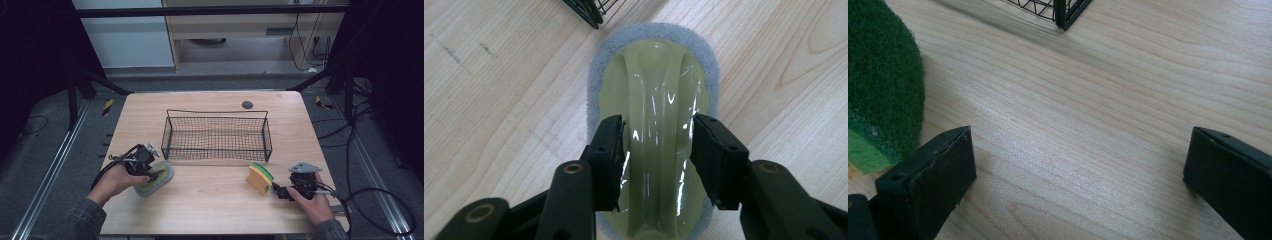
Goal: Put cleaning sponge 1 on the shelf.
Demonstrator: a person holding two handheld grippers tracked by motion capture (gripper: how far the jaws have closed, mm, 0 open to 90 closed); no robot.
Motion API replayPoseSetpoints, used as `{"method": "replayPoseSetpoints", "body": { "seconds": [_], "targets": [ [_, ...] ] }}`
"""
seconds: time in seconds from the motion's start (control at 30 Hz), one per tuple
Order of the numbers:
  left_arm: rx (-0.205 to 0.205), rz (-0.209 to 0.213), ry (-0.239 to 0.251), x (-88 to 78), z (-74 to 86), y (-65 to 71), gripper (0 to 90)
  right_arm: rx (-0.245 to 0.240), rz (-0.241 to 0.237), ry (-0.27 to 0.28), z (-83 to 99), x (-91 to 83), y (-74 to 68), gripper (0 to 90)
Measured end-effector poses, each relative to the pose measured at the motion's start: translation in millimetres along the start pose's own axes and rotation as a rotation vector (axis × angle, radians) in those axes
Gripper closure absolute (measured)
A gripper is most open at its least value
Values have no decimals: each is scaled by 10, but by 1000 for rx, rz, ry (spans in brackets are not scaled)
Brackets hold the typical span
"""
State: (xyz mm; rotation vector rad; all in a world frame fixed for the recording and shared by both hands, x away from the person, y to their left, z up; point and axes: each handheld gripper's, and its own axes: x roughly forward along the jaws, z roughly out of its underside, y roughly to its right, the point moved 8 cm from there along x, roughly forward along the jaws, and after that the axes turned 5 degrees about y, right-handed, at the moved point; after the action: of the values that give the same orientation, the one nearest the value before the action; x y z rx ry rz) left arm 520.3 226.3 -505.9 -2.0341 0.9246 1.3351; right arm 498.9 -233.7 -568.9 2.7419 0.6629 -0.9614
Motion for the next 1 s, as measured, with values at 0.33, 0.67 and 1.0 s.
{"method": "replayPoseSetpoints", "body": {
  "seconds": [0.33,0.67,1.0],
  "targets": [
    [0,7,-15,33,-3,-20,682,-2,0,0,1,0,1,5],
    [18,-12,9,-83,3,-58,707,0,-3,0,1,-1,-2,6],
    [151,-47,101,-411,-72,-16,708,2,-3,-1,1,-3,-4,5]
  ]
}}
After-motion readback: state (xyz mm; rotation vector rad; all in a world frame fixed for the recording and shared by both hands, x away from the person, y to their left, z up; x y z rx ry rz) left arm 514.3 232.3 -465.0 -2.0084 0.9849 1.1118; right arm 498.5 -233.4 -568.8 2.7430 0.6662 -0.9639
